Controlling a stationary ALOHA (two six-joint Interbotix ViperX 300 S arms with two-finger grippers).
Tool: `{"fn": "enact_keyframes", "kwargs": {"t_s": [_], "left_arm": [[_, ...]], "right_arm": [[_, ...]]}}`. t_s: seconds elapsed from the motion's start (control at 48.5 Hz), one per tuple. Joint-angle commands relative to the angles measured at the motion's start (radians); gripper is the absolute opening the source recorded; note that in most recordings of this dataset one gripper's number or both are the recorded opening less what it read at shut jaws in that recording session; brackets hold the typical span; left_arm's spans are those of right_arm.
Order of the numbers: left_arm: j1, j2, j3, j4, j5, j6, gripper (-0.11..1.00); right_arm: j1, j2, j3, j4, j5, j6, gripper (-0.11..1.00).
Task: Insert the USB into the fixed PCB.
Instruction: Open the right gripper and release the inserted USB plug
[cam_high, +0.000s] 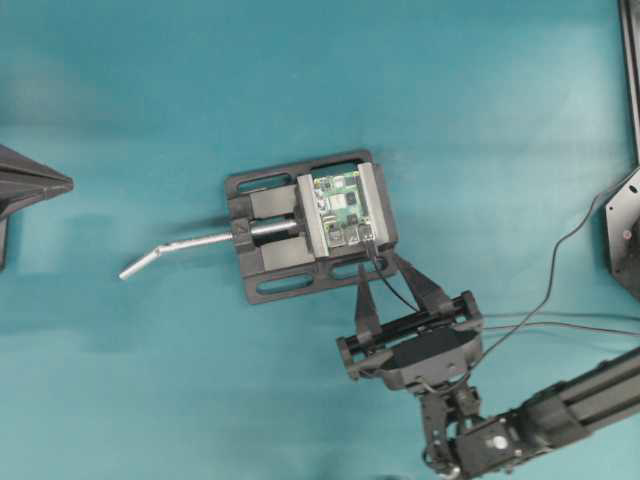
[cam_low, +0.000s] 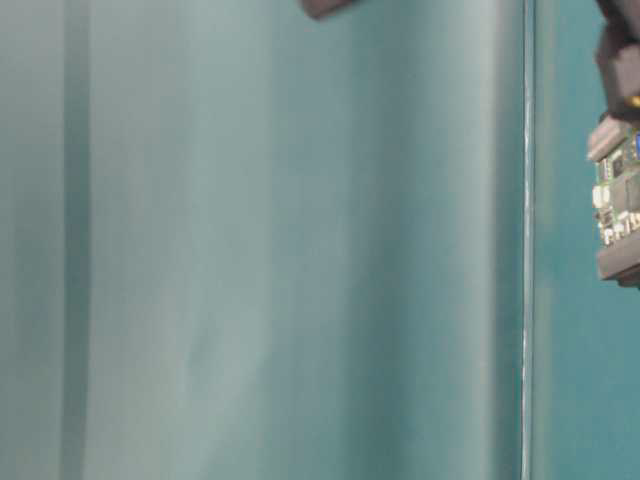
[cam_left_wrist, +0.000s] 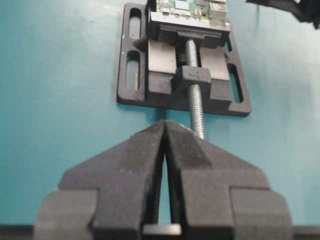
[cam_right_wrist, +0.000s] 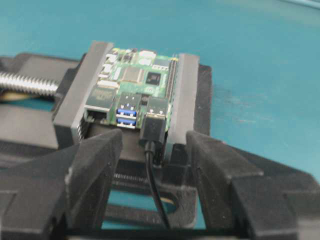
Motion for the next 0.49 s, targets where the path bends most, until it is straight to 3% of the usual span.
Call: {"fn": "enact_keyframes", "kwargs": {"t_s": [0.0,0.227,0.474], "left_arm": [[0.003,0.008,-0.017,0.002,-0.005,-0.002,0.0],[0.003,0.008,-0.017,0.003,-0.005,-0.002,0.0],[0.003,0.008,-0.017,0.003,-0.005,-0.002,0.0]], "right_arm": [[0.012,-0.083,0.028,-0.005,0.046,-0.002,0.6],[0.014,-0.178,0.133,-0.041,0.212,-0.006,0.61],[0.031,-0.252,0.215,-0.055,0.267,-0.011,0.61]]}}
